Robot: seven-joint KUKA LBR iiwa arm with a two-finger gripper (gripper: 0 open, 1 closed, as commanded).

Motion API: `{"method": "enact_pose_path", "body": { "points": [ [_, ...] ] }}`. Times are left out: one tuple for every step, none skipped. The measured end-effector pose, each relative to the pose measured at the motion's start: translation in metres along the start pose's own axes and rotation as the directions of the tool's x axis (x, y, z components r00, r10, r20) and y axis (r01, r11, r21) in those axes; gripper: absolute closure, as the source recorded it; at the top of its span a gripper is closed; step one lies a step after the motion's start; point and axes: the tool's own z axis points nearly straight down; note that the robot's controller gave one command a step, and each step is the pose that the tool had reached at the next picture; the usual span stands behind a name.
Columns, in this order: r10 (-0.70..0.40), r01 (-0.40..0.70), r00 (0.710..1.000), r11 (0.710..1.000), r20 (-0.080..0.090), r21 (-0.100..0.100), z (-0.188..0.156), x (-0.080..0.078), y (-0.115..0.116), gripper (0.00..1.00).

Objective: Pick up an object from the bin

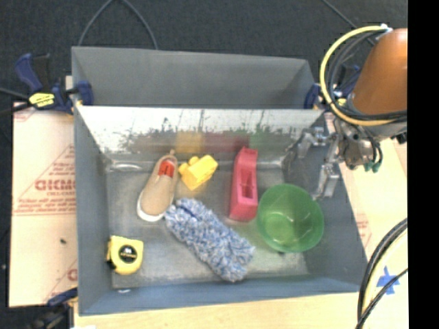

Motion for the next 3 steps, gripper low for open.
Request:
{"method": "enact_pose_path", "body": {
  "points": [
    [-0.005,0.005,1.0,1.0,0.008,0.002,-0.005,-0.001,0.001,0.0],
    [-0.219,0.219,0.976,0.976,0.007,0.003,0.071,-0.017,-0.024,0.0],
    [-0.212,0.212,0.977,0.977,0.008,0.004,0.071,-0.015,-0.021,0.0]
  ]
}}
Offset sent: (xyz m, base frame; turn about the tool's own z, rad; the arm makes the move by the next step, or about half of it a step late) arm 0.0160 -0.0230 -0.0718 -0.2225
